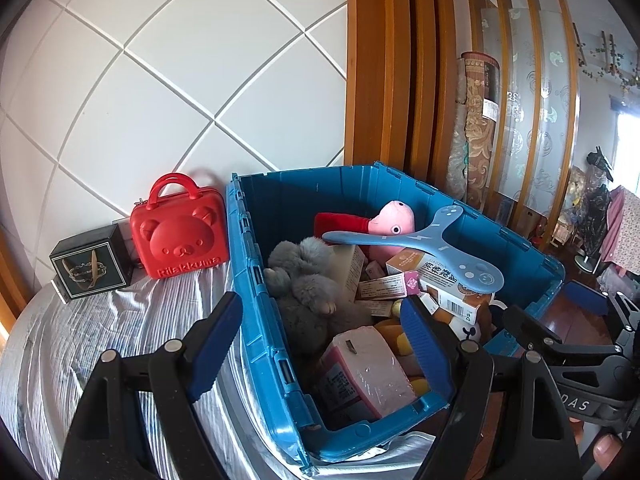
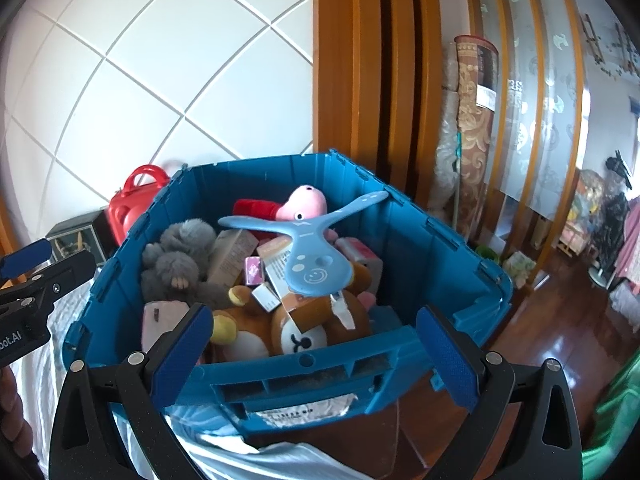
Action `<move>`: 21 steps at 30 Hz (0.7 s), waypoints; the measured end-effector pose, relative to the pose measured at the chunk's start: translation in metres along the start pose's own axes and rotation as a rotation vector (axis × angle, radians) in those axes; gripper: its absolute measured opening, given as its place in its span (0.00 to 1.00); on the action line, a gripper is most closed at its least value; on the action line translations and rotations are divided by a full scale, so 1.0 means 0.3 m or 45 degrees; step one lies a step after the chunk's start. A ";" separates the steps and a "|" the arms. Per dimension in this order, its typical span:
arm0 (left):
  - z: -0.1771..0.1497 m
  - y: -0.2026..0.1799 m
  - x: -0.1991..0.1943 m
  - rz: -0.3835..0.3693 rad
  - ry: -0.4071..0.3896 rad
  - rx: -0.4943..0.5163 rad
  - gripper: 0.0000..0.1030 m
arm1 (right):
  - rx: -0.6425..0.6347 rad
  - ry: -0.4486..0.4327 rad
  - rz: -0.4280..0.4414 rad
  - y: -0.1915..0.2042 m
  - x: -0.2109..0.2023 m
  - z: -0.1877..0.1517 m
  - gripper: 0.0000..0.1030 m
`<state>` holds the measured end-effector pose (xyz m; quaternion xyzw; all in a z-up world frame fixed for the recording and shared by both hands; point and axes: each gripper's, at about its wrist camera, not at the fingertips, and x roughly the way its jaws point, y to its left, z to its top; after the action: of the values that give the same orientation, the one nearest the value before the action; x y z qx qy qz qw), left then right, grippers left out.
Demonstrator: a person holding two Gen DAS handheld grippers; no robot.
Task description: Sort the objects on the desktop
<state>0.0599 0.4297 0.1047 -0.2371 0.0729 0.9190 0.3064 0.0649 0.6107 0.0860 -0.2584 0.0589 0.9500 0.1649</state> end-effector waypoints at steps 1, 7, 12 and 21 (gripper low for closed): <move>0.000 0.000 0.000 0.000 0.000 0.000 0.79 | 0.000 0.000 0.000 0.000 0.000 0.000 1.00; -0.002 -0.005 0.002 0.001 0.003 -0.003 0.79 | 0.001 0.003 0.000 -0.007 0.004 0.001 1.00; -0.004 -0.012 0.006 0.003 0.006 -0.002 0.79 | 0.001 0.007 0.003 -0.010 0.005 0.001 1.00; -0.002 -0.018 0.016 0.013 0.012 0.003 0.79 | 0.003 0.008 0.003 -0.019 0.014 0.001 1.00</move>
<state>0.0600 0.4364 0.1021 -0.2407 0.0768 0.9193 0.3017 0.0633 0.6172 0.0839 -0.2612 0.0608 0.9493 0.1640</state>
